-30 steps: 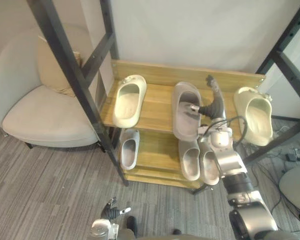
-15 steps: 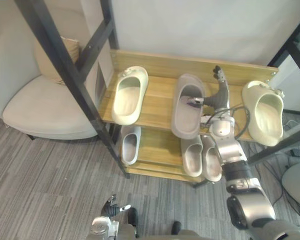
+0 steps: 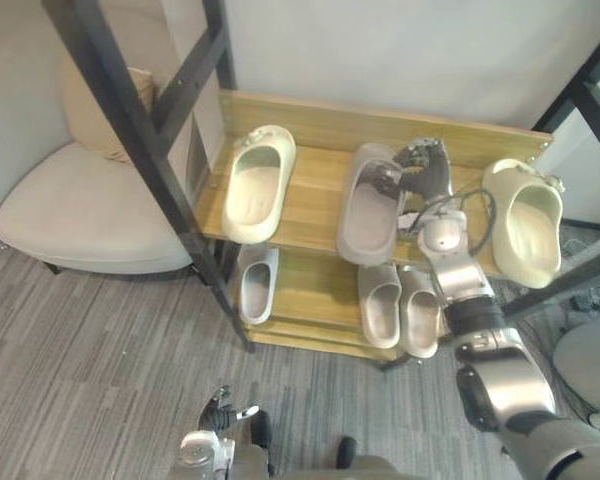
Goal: Organize the slippers on the shoe rack
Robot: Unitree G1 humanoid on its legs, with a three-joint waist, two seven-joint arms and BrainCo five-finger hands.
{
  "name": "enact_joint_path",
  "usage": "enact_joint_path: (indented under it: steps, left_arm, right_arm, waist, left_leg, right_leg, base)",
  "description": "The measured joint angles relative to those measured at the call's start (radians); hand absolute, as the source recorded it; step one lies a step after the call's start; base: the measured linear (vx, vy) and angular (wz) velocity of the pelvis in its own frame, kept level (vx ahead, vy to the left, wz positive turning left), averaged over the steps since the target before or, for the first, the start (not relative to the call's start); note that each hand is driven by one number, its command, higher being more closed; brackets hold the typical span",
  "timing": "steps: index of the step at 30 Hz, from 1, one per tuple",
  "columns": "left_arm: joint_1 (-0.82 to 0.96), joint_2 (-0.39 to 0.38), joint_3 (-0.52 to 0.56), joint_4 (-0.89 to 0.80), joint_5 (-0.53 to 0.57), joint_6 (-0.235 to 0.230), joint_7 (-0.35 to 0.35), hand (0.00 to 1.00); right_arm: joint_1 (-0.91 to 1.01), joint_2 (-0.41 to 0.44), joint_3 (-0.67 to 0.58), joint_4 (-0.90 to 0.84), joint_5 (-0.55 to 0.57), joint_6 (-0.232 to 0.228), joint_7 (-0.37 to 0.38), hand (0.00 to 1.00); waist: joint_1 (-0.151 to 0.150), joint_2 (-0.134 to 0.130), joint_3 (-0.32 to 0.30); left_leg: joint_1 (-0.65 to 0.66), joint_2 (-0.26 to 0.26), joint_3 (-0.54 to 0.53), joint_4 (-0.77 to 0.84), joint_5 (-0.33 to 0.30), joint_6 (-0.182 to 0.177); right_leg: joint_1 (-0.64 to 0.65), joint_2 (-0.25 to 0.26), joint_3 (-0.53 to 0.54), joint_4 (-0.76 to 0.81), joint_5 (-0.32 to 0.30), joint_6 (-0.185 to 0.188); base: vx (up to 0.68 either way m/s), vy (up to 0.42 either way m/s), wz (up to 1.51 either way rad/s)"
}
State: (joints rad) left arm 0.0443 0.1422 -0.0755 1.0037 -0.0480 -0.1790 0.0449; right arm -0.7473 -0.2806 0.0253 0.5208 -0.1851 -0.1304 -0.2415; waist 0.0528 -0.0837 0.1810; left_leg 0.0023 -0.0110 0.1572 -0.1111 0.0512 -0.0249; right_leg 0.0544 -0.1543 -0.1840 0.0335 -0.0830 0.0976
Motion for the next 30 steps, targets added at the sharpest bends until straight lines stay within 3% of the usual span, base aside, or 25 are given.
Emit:
enact_joint_path:
  steps: [9,16,26,30]
  left_arm:
    - [0.0,0.0,0.0,0.0,0.0,0.004,0.002,0.0]
    - [-0.001,-0.001,0.0,0.0,0.004,0.012,0.001,0.0]
    - [-0.001,-0.002,0.001,0.007,0.007,0.016,0.0,0.0]
    - [0.004,-0.008,0.001,0.008,0.008,0.016,0.0,0.0]
  right_arm:
    - [0.013,-0.007,0.016,-0.044,0.031,0.001,0.004,1.0]
    - [0.177,0.02,-0.041,-0.221,0.033,-0.009,-0.022,1.0]
    - [0.377,0.121,-0.071,-0.401,0.037,-0.025,-0.045,1.0]
    - [0.445,0.159,-0.082,-0.514,0.038,-0.064,-0.05,1.0]
  waist:
    - [-0.002,-0.001,0.003]
    - [-0.008,-0.001,0.003]
    - [-0.021,0.002,0.001]
    - [-0.026,0.012,-0.003]
  left_leg:
    - [0.025,0.005,0.01,0.0,-0.001,-0.002]
    - [0.042,0.006,0.001,0.0,-0.008,-0.009]
    - [0.076,0.009,0.011,0.0,-0.009,-0.01]
    - [0.101,0.011,0.016,0.0,-0.009,-0.01]
  right_leg:
    - [0.02,0.004,0.005,-0.002,0.001,0.0]
    - [0.041,0.006,0.001,-0.006,0.001,0.0]
    - [0.073,0.009,0.005,-0.013,0.001,-0.001]
    - [0.091,0.012,0.01,-0.015,0.002,-0.002]
  base:
    - [0.0,-0.002,-0.03]
    - [0.0,-0.006,0.03]
    - [-0.02,-0.008,-0.03]
    - [-0.06,-0.012,-0.05]
